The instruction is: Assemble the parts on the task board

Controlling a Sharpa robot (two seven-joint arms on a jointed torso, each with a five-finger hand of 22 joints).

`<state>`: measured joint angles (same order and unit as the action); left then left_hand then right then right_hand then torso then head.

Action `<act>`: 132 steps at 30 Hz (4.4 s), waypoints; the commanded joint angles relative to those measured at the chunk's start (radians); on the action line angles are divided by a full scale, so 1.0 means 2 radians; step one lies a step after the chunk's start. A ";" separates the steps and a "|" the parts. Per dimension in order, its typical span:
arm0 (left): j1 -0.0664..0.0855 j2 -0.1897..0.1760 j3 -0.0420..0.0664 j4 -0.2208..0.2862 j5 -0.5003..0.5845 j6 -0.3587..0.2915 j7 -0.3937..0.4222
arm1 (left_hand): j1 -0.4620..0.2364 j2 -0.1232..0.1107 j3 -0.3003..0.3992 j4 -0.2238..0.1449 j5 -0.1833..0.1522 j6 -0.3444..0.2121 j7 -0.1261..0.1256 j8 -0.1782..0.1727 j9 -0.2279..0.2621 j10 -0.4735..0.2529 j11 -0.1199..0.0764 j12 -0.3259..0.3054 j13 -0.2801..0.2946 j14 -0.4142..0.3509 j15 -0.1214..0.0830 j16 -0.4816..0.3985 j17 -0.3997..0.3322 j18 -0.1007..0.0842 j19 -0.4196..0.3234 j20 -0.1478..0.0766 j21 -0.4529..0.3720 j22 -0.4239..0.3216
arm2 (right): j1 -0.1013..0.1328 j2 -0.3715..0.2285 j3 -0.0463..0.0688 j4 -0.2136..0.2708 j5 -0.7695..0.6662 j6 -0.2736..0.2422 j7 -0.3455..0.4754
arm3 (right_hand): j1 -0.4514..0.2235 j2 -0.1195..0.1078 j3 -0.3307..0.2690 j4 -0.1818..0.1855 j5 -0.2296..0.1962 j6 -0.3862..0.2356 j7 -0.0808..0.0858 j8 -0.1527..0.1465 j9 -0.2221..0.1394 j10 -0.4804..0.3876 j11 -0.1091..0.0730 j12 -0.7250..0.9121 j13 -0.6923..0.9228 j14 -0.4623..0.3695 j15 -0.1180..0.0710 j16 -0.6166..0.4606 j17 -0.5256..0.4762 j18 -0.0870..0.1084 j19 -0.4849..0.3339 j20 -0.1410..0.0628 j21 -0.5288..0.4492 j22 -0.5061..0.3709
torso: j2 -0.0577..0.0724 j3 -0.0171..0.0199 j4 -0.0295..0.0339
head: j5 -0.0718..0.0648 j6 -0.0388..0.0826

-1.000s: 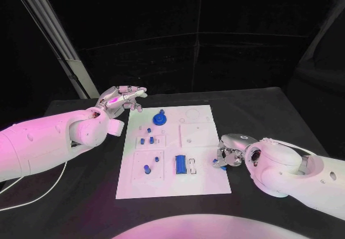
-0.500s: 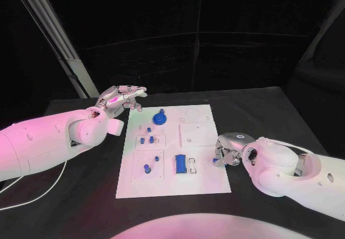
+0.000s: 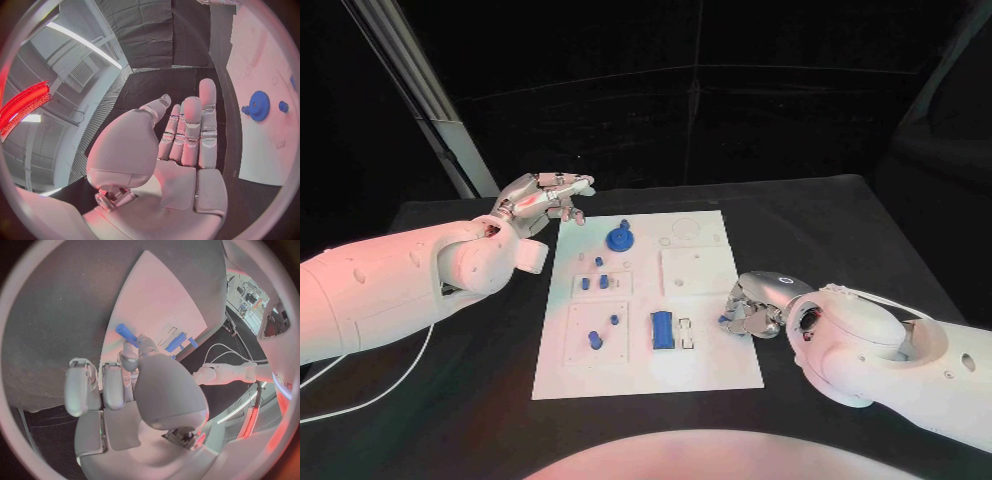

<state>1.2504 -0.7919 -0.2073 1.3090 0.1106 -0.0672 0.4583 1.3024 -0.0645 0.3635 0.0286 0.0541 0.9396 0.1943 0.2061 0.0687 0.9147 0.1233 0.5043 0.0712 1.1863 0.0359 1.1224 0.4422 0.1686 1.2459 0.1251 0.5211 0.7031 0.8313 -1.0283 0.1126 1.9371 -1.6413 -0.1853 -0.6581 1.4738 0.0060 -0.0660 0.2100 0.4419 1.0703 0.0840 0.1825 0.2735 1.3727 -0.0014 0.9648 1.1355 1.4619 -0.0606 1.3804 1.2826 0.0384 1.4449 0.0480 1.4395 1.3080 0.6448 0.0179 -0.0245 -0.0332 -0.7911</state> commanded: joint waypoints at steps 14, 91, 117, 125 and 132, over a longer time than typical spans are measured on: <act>0.001 0.000 0.000 0.002 0.001 0.006 0.001 | -0.005 0.000 -0.003 0.001 0.001 -0.003 0.001 0.003 -0.001 -0.004 0.000 0.002 -0.001 -0.004 0.000 0.002 -0.001 0.006 0.001 0.003 -0.001 -0.001 | 0.001 0.013 0.000 0.003 0.135 -0.100 0.013 | -0.019 -0.016 0.031 0.031 0.013 0.016 -0.001 -0.015 -0.011 0.017 0.000 0.024 0.018 0.032 -0.003 0.015 0.021 -0.001 0.014 -0.001 0.014 0.067 | 0.001 -0.0008 -0.0001 | 0.009 -0.005; 0.001 -0.003 0.000 0.005 0.001 0.016 -0.013 | 0.002 0.001 -0.002 -0.002 0.002 -0.002 -0.001 0.006 0.000 -0.004 -0.002 0.006 -0.001 -0.003 -0.001 0.005 0.000 0.007 0.002 0.003 -0.003 -0.002 | 0.001 0.074 0.000 -0.031 0.179 -0.072 -0.014 | -0.153 -0.023 -0.027 0.039 -0.143 0.062 -0.015 -0.013 0.011 0.035 -0.010 0.013 0.028 0.031 -0.011 0.012 0.022 0.000 0.013 -0.008 0.013 0.068 | 0.001 -0.0004 -0.0001 | 0.010 -0.007; 0.001 -0.006 0.000 0.000 0.032 0.011 -0.006 | -0.003 -0.002 -0.010 0.000 0.001 -0.004 0.000 0.010 0.000 -0.006 -0.001 0.010 -0.001 -0.023 0.000 -0.011 -0.019 0.006 -0.011 0.004 -0.015 -0.010 | 0.002 0.020 0.001 -0.045 0.411 -0.110 0.294 | -0.032 0.014 -0.050 0.007 -0.137 -0.006 0.021 -0.049 -0.005 -0.106 0.025 -0.321 -0.198 -0.069 0.017 -0.320 -0.321 0.073 -0.205 0.017 -0.292 -0.240 | -0.010 -0.0015 -0.0071 | 0.002 0.015; 0.000 -0.002 -0.004 -0.006 0.068 0.003 0.017 | -0.001 0.002 -0.018 0.004 0.001 -0.005 -0.001 0.012 -0.002 0.003 0.005 -0.015 -0.005 -0.096 0.015 -0.161 -0.098 0.008 -0.103 0.019 -0.113 -0.079 | 0.014 0.047 0.015 -0.150 0.614 -0.100 0.475 | 0.022 0.026 -0.064 -0.006 -0.143 -0.037 0.045 -0.060 -0.039 -0.119 0.062 -0.448 -0.383 -0.189 0.072 -0.552 -0.453 0.065 -0.284 0.065 -0.488 -0.374 | -0.026 -0.0091 -0.0137 | -0.001 0.036; -0.004 0.019 -0.005 -0.034 0.086 -0.003 0.050 | -0.008 -0.003 -0.027 0.013 0.001 -0.008 0.003 -0.014 -0.002 0.025 0.017 -0.094 -0.005 -0.124 0.043 -0.338 -0.166 0.005 -0.179 0.054 -0.205 -0.159 | 0.025 0.103 0.027 -0.255 0.685 -0.093 0.539 | 0.033 0.046 -0.077 -0.031 -0.163 -0.053 0.050 -0.060 -0.076 -0.135 0.073 -0.451 -0.499 -0.176 0.087 -0.642 -0.541 0.071 -0.262 0.086 -0.577 -0.450 | -0.038 -0.0112 -0.0112 | -0.007 0.060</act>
<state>1.2420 -0.7589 -0.2181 1.2490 0.2335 -0.0616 0.4884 1.2955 -0.0684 0.3142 0.0555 0.0541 0.9289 0.1980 0.1824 0.0658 0.9634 0.1536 0.3281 0.0611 0.9385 0.1155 0.4698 0.1185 0.1688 0.8996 0.2275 0.1225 0.3961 0.8797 -0.8306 0.1663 1.4469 -0.4110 -0.3801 0.2811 1.5451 0.0953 -0.2217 0.1533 0.1212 0.9707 0.1834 0.0658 0.1262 1.1143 0.1437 0.0684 0.1495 1.1089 0.1064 0.1055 0.2102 0.1790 0.9188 0.2168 0.2945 0.4154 0.5827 -0.0020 -0.0502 -0.0466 -0.6846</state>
